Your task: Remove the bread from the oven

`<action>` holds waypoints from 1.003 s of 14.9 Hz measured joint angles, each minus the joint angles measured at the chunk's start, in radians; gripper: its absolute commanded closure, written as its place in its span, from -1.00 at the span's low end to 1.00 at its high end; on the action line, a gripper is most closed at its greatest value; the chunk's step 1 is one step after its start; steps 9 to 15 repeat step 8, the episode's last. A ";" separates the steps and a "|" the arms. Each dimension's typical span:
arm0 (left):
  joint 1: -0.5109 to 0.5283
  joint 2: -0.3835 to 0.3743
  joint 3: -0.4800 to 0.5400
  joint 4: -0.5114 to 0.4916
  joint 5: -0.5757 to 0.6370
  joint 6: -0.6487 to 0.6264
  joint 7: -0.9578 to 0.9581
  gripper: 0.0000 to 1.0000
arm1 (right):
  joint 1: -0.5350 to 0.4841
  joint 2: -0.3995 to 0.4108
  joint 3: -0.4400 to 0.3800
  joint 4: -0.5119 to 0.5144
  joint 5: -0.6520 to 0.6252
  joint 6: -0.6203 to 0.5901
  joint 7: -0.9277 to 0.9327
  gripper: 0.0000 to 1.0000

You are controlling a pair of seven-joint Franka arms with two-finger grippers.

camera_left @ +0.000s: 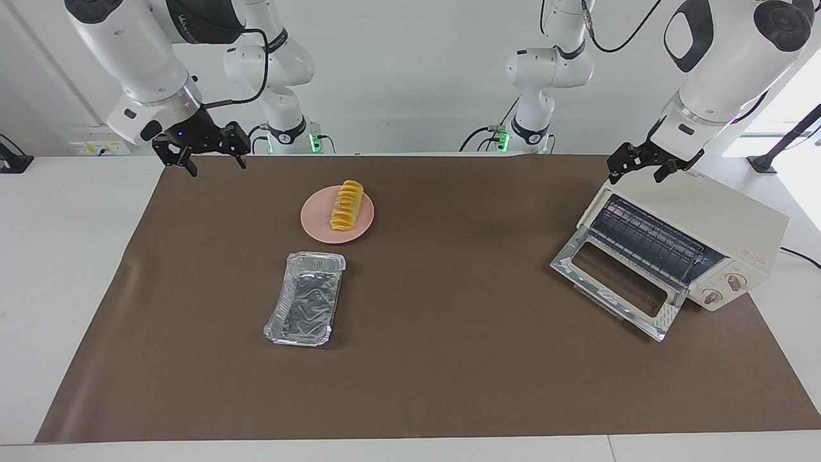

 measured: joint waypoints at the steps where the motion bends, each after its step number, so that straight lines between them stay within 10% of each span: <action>1: 0.000 0.000 0.000 0.000 0.000 0.000 0.000 -1.00 | 0.000 -0.001 0.000 0.000 0.000 0.000 0.000 -1.00; 15: 0.000 0.000 0.000 0.000 0.000 0.000 0.000 -1.00 | 0.000 -0.001 0.000 0.000 -0.018 0.020 0.000 -1.00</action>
